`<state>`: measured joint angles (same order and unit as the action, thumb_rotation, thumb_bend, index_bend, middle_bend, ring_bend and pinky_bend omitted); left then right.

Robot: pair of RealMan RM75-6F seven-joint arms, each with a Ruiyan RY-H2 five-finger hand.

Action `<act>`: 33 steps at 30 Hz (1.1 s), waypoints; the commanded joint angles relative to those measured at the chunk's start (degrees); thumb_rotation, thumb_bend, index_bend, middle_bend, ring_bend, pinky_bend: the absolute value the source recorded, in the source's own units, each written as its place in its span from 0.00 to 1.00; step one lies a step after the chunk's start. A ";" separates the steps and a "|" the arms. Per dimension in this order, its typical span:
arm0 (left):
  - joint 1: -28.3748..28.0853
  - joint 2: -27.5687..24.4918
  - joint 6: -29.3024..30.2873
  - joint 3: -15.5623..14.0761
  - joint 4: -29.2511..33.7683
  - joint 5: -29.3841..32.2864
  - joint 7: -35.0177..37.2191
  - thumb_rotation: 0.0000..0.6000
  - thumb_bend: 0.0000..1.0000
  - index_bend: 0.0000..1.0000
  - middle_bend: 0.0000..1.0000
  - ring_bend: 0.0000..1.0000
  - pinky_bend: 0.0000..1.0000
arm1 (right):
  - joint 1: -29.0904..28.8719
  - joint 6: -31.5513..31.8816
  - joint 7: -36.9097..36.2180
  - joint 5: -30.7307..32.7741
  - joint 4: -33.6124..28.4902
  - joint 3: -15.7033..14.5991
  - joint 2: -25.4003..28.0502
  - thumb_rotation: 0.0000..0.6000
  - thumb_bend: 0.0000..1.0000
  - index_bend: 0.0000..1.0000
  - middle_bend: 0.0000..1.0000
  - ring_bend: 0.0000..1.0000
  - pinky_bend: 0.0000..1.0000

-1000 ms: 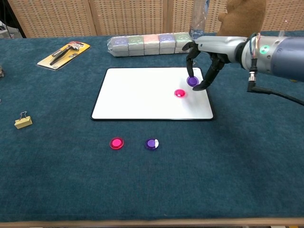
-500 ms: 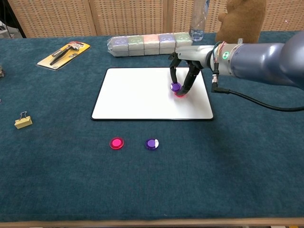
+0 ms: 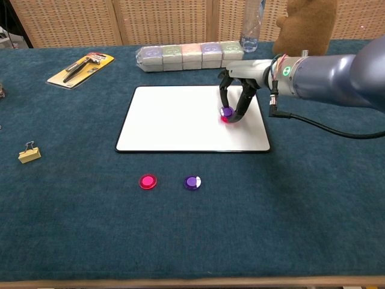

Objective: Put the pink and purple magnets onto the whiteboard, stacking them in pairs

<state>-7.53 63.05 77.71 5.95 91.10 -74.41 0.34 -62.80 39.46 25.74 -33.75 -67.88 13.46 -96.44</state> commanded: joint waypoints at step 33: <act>-5.20 -0.89 -5.08 -4.58 -1.71 -13.48 2.95 1.00 0.12 0.00 0.00 0.00 0.00 | 25.81 24.19 -13.32 -25.09 -28.22 -14.14 29.13 1.00 0.41 0.38 0.00 0.00 0.00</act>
<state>-11.02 62.72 74.27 2.54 89.47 -85.16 2.74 -42.62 58.97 16.33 -54.26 -94.05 3.23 -70.82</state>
